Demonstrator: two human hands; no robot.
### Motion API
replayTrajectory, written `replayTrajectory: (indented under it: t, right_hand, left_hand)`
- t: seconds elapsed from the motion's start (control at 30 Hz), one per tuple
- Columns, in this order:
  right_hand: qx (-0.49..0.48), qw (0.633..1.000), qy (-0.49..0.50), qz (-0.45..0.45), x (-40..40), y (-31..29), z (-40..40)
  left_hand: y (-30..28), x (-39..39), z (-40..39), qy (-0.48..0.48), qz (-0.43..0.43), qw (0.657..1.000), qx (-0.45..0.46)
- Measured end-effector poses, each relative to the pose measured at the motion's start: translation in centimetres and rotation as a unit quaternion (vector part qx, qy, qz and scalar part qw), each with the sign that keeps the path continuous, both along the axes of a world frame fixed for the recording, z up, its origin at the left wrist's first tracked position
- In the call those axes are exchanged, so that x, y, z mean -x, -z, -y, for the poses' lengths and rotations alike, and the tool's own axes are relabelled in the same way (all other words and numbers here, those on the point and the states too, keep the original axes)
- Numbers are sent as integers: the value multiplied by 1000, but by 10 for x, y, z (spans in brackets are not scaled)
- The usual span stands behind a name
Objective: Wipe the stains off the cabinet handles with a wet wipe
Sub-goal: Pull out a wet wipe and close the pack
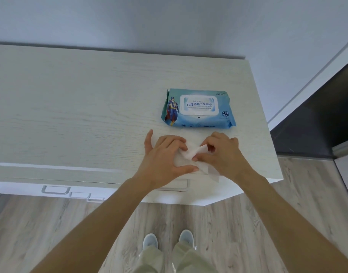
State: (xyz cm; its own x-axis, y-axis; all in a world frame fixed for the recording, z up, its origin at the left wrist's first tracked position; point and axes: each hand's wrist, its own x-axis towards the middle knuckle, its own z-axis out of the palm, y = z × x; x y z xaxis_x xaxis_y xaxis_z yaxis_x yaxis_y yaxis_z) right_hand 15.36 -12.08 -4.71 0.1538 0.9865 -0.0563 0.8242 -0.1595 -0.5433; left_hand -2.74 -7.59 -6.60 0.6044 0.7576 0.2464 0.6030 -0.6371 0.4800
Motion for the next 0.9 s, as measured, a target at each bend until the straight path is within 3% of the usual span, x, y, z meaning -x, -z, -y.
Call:
replayTrajectory:
  t: [0.2, 0.3, 0.37, 0.43, 0.53, 0.63, 0.73, 0.9]
  right_hand:
    - [3, 991, 73, -110, -4, -12, 0]
    - [-12, 963, 134, -233, -7, -23, 0]
    - [-41, 951, 161, -260, -7, -27, -3]
    - [-37, 949, 173, -262, -4, -25, -5]
    - [-6, 966, 169, -198, 2, -13, -3]
    - [-41, 970, 157, -179, 3, -7, 1]
    - [5, 984, 91, -154, -4, -9, 1]
    - [76, 988, 24, -132, -15, -6, 7]
  left_hand:
    - [-2, -4, 1, -38, 50, 995, 75]
    - [-6, -5, -1, -50, 135, 982, 120]
    - [-8, -5, -4, -61, 181, 973, 132]
    - [-9, -4, -5, -59, 173, 974, 130]
    - [-10, -5, -4, -26, 113, 987, 113]
    - [-8, -8, -1, 7, 44, 997, 60]
    - [-3, -9, 0, 13, -9, 999, 32]
    - [-1, -7, -2, 32, -26, 999, 10]
